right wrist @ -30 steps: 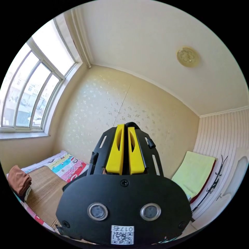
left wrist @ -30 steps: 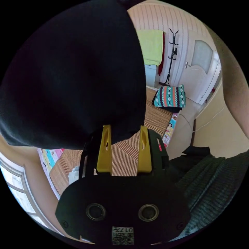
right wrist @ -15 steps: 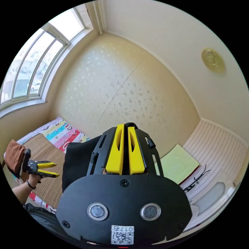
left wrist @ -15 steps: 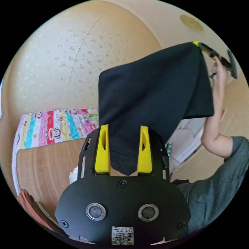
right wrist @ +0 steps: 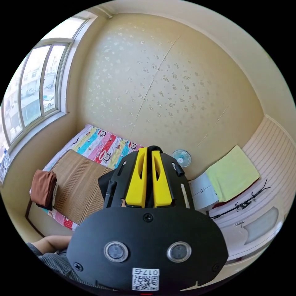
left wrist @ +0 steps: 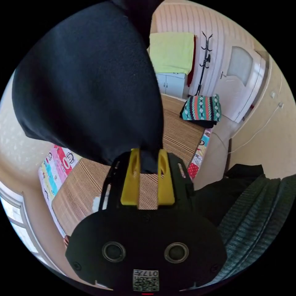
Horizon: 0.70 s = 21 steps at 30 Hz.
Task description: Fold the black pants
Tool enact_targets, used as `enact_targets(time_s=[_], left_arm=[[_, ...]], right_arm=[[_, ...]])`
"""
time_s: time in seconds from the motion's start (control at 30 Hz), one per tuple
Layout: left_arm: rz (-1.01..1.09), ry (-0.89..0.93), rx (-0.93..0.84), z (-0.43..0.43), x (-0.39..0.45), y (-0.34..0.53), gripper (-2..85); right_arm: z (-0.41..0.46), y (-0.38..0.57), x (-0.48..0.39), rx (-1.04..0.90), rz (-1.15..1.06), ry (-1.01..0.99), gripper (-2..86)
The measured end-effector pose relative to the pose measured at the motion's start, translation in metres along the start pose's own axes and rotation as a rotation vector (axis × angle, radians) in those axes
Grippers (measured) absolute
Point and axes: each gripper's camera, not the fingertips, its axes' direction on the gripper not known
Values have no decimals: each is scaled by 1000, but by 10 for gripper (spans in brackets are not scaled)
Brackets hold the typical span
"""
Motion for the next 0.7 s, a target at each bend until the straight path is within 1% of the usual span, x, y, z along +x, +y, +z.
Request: enact_targets(time_s=[0.1,0.17,0.23,0.27,0.33,0.4,0.47,0.53,0.57,0.6,0.63,0.67,0.7], left_arm=[[-58,-102,-13,-25,-36,20,13],[-122,-122,-15,-48,-68,38,8],[-252,-171,29,-95,-118,74,4],[-282,-186,44,-109,-131,83,3],[-398,-233,108,-167,-178,116,1],[-445,-255,155,-209,-211,130,1],[-464,-283,200,-243,-244,133,2],[-502,-263,180,-262,-309,127,7],[-526,-250,163,-262,-330,126,11],[-599,-233,130,-257,-371,128,17],[-700,-281,94,-252,-409,139,30],[-745,-310,66,-250,-425,147,37],[-832,-327,5,-248,-452,168,64]], right_arm=[[16,-2,59,-15,34,-12,14],[25,-1,93,-15,43,-21,15],[39,3,135,-17,50,-22,15],[42,4,146,-16,50,-29,16],[55,12,191,13,64,-126,18],[75,12,229,-4,102,-173,21],[112,6,267,-66,149,-194,24],[208,-12,322,-242,214,-309,32],[242,-15,335,-301,223,-355,35],[316,-13,358,-432,252,-456,43],[388,3,375,-554,303,-558,49],[417,16,382,-609,326,-600,51],[461,48,391,-681,354,-677,43]])
